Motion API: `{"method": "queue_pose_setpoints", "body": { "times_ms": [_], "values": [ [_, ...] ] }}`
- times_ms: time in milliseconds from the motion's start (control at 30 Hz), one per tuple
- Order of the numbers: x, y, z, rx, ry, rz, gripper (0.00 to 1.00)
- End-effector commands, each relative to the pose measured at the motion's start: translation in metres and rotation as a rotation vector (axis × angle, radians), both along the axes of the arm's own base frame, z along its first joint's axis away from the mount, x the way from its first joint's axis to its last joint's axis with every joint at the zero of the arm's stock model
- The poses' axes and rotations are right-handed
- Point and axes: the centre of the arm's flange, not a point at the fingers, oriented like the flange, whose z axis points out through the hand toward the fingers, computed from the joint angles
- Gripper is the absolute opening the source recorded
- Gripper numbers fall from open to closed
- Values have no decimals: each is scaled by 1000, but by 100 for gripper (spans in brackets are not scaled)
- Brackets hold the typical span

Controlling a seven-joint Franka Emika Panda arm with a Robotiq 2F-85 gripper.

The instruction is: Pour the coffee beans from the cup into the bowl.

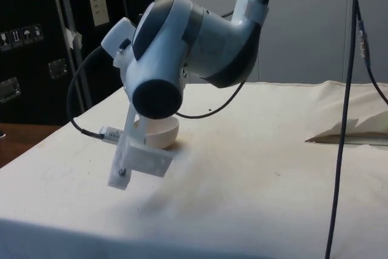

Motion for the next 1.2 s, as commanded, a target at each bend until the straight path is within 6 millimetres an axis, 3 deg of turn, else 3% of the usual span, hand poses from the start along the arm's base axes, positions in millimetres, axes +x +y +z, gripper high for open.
{"method": "queue_pose_setpoints", "body": {
  "times_ms": [0,533,1167],
  "values": [
    [1,-2,1,6,-2,-3,0],
    [1,-19,12,82,6,-30,0],
    [-4,-40,8,111,34,-100,0]
  ]
}}
